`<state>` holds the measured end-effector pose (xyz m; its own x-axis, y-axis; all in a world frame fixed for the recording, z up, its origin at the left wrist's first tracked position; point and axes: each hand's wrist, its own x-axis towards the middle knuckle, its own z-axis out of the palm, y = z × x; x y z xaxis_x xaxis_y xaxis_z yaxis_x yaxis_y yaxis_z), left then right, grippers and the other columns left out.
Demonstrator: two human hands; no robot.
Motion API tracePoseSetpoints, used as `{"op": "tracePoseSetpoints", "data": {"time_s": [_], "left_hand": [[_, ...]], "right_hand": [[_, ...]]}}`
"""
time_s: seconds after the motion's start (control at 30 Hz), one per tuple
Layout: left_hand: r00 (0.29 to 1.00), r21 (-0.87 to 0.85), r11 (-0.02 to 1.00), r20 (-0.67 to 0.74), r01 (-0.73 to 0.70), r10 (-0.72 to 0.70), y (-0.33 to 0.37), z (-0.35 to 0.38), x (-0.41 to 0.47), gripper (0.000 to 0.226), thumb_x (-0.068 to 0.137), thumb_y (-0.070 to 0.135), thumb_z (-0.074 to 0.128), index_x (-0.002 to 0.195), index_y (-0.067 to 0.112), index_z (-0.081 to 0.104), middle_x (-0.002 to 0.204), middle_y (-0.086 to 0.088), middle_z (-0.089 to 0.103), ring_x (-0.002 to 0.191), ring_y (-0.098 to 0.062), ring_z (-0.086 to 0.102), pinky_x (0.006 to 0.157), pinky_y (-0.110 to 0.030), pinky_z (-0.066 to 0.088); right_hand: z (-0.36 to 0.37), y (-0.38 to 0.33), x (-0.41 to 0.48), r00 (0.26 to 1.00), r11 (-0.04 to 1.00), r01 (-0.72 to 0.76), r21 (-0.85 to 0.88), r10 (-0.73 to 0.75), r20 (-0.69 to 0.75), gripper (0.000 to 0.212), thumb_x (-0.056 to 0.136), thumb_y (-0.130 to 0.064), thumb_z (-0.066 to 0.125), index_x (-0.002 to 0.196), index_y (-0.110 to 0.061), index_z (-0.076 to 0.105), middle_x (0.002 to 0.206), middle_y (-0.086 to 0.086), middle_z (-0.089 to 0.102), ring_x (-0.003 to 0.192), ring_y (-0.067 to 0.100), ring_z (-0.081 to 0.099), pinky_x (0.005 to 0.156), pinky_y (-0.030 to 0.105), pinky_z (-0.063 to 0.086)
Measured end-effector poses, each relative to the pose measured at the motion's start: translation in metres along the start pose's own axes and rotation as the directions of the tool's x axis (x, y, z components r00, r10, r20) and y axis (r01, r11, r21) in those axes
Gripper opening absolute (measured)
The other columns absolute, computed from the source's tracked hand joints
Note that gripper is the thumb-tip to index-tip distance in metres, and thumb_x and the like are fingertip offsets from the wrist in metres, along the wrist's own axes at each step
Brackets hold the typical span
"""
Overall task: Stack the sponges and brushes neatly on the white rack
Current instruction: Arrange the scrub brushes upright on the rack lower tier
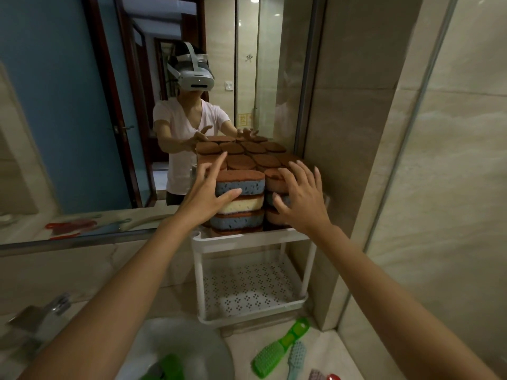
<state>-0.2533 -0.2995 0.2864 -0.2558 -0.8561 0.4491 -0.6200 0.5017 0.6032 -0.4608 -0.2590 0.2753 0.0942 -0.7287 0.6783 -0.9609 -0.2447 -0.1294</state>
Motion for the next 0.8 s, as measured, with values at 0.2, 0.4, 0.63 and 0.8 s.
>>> {"op": "tracePoseSetpoints", "data": {"time_s": [0.2, 0.4, 0.63, 0.8], "left_hand": [[0.959, 0.005, 1.0, -0.285, 0.013, -0.011, 0.002, 0.003, -0.035, 0.077, 0.09, 0.041, 0.052, 0.149, 0.025, 0.006, 0.149, -0.012, 0.02, 0.138, -0.028, 0.027, 0.11, -0.045, 0.03], [0.926, -0.05, 0.997, -0.372, 0.052, -0.067, -0.02, 0.032, -0.097, 0.073, 0.086, 0.043, 0.04, 0.146, 0.008, 0.02, 0.144, -0.017, 0.03, 0.133, -0.025, 0.033, 0.103, -0.025, 0.027], [0.926, -0.093, 0.944, -0.182, 0.317, -0.329, -0.042, 0.107, -0.189, 0.057, 0.091, 0.011, 0.05, 0.143, 0.008, 0.027, 0.14, -0.014, 0.035, 0.126, -0.024, 0.042, 0.098, -0.023, 0.036], [0.849, -0.132, 0.841, 0.005, 0.525, -0.529, -0.061, 0.145, -0.239, 0.053, 0.089, 0.002, 0.05, 0.138, 0.004, 0.034, 0.136, -0.016, 0.04, 0.125, -0.028, 0.045, 0.1, -0.027, 0.036]], "right_hand": [[0.03, -0.038, -0.051, 0.937, 0.964, 0.224, 0.143, -0.172, -0.304, 0.032, 0.083, -0.018, 0.051, 0.109, -0.001, 0.058, 0.111, 0.02, 0.061, 0.105, 0.028, 0.052, 0.094, 0.035, 0.041], [0.081, -0.055, -0.143, 0.972, 0.93, 0.225, 0.29, -0.195, -0.129, 0.03, 0.08, -0.01, 0.048, 0.108, 0.0, 0.051, 0.101, 0.021, 0.061, 0.092, 0.027, 0.053, 0.079, 0.031, 0.043], [0.133, -0.013, -0.232, 0.636, 0.985, -0.169, 0.044, 0.075, 0.768, 0.054, 0.082, -0.003, 0.046, 0.135, -0.008, 0.041, 0.133, 0.016, 0.045, 0.122, 0.034, 0.045, 0.098, 0.04, 0.042], [0.153, 0.001, -0.261, 0.447, 0.976, -0.196, -0.099, 0.179, 0.876, 0.072, 0.086, -0.001, 0.043, 0.149, -0.022, 0.014, 0.157, 0.007, 0.013, 0.144, 0.03, 0.012, 0.115, 0.046, 0.023]]}}
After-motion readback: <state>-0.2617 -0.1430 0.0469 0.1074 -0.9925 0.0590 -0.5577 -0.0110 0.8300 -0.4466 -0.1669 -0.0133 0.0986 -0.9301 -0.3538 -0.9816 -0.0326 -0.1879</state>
